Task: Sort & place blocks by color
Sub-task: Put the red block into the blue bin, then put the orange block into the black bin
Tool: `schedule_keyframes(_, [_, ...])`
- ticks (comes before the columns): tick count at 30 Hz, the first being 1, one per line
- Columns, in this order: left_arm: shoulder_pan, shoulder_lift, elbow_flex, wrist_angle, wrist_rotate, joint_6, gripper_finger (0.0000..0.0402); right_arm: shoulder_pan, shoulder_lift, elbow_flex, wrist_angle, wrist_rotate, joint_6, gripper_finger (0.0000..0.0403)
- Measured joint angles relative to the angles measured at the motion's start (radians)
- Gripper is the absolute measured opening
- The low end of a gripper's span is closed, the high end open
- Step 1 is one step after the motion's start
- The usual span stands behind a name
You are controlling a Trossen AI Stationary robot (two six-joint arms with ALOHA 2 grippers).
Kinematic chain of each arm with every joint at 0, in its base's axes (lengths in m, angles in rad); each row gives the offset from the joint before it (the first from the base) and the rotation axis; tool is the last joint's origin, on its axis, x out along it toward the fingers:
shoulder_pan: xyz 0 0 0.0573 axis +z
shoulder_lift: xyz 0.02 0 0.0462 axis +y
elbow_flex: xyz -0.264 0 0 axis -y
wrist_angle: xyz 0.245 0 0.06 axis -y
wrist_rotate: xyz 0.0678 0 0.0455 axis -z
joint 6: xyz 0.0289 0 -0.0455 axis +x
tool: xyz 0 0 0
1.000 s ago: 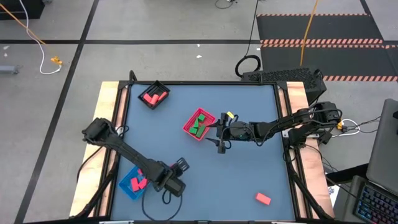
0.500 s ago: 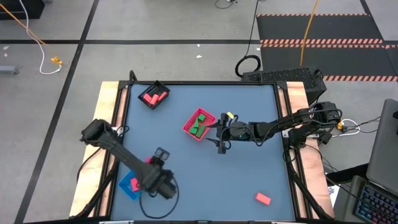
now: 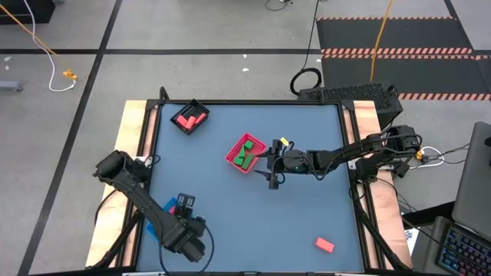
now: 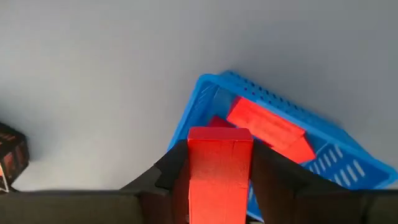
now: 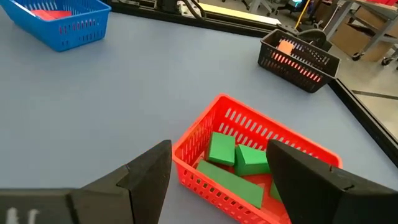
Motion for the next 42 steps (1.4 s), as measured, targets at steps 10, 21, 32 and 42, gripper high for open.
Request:
schedule_keyframes(10, [0.030,0.000,-0.153,-0.022,-0.025,-0.107,0.0357,0.000,0.000,0.000,0.000,0.000,0.000,0.0256])
schedule_keyframes(21, [0.068,0.000,-0.256,-0.013,0.008,-0.091,0.0324,0.000,0.000,0.000,0.000,0.000,0.000,0.0256])
schedule_keyframes(32, [0.169,-0.001,-0.251,0.216,-0.051,0.051,0.0234,0.000,0.000,0.000,-0.007,0.000,-0.007,0.0256])
schedule_keyframes(42, [0.212,-0.001,-0.152,0.145,-0.093,0.087,0.0229,0.000,-0.027,-0.001,-0.046,0.055,-0.032,0.0256])
